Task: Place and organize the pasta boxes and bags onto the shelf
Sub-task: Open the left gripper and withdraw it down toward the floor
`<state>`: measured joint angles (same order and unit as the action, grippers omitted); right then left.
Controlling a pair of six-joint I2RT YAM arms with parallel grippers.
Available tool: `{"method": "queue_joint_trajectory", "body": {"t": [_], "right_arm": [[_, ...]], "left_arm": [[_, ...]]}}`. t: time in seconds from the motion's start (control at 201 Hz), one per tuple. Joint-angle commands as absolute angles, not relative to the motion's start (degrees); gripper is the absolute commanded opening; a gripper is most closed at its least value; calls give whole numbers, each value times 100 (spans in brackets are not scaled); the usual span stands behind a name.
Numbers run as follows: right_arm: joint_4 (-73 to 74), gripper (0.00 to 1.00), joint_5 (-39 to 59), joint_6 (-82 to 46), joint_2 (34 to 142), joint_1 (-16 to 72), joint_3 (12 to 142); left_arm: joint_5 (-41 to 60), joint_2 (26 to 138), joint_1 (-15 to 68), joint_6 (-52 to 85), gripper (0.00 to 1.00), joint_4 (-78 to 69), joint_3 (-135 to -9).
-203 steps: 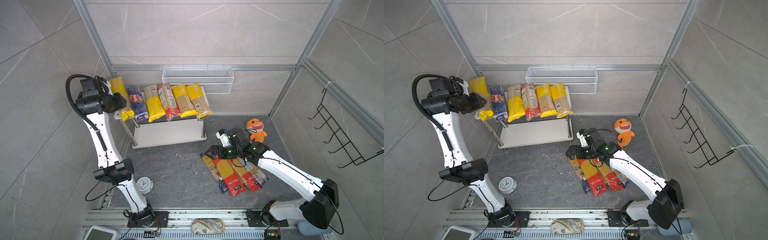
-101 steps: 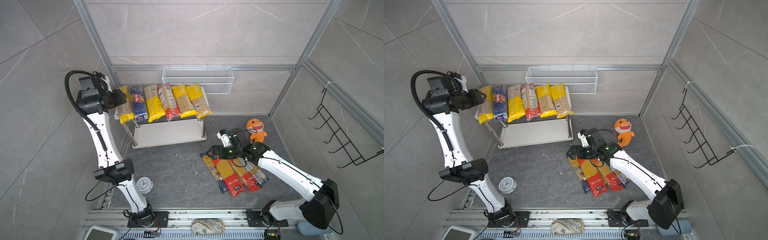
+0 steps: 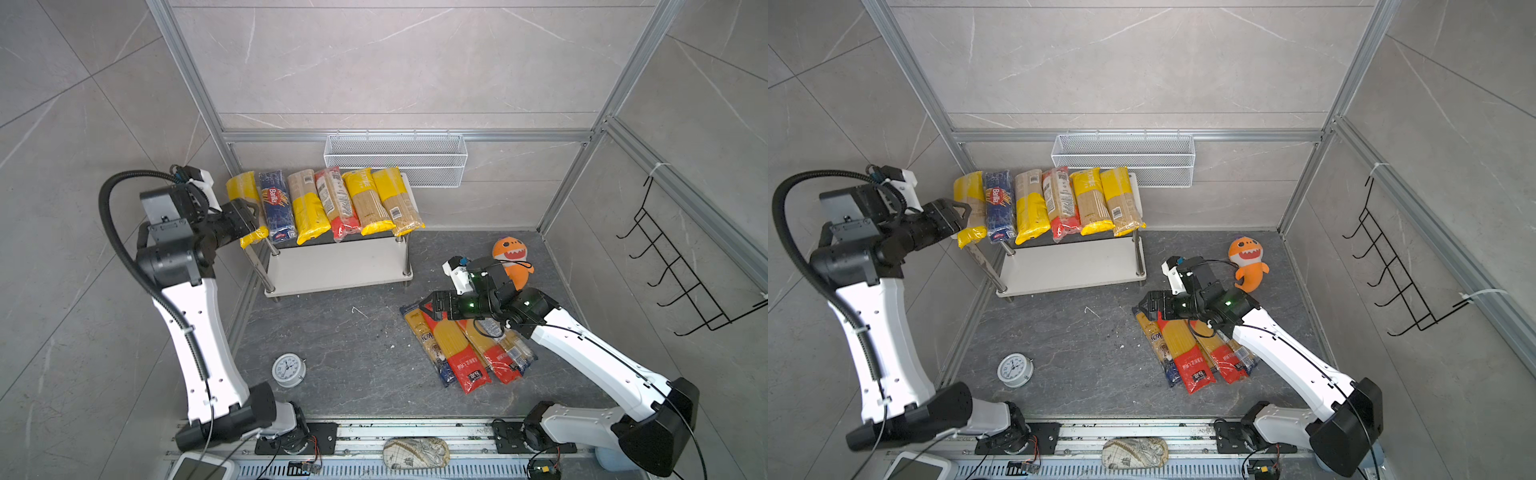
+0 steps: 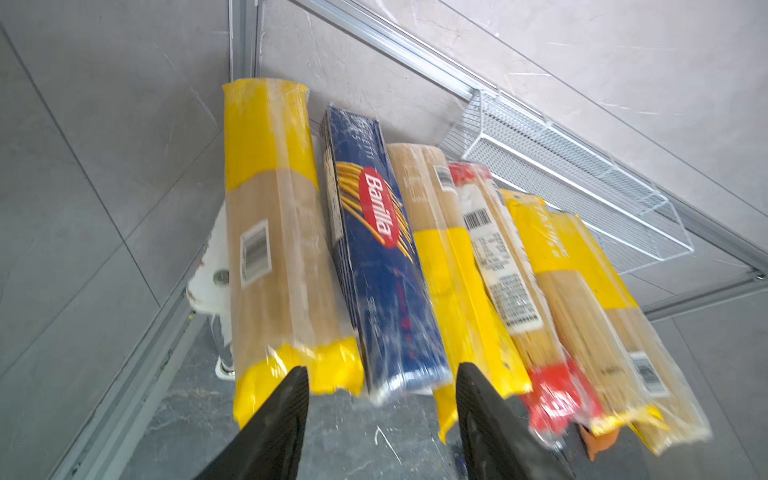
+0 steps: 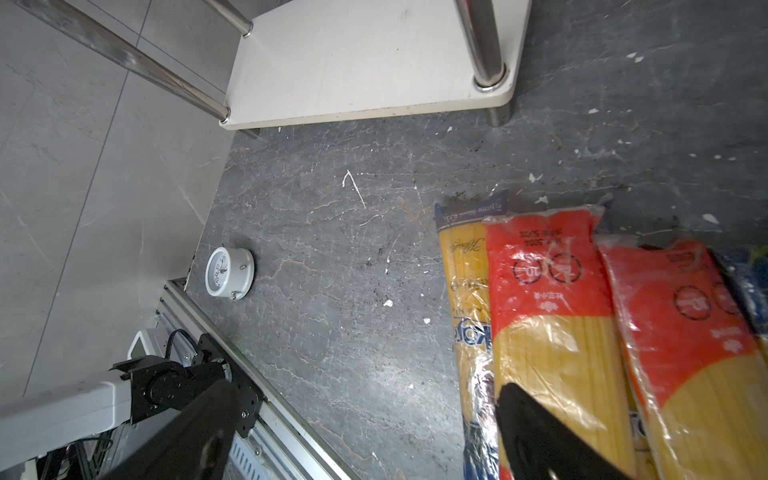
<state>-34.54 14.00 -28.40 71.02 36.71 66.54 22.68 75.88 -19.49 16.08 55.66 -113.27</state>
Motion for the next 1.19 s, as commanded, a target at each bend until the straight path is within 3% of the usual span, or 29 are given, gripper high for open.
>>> {"method": "queue_joint_trajectory", "body": {"t": [0.0,0.304,0.478,0.926,1.19], "right_arm": [[-3806,100,1007,-2645,6870,3653,6423],[-3820,100,952,-2968,6327,3652,5783],[-3888,100,743,-3137,5906,3660,5465],[-4418,99,76,-3431,5644,3670,5203],[-4580,100,-157,-3591,5469,3683,4979]], "left_arm": [[2660,6796,-1917,2225,60,4989,-10458],[3612,4894,-1900,2810,62,5016,-8071],[4065,3891,-1895,2857,62,5470,-7389],[4316,2497,-1692,3017,62,5483,-5594],[4572,2481,-1684,3172,62,4970,-4834]]}}
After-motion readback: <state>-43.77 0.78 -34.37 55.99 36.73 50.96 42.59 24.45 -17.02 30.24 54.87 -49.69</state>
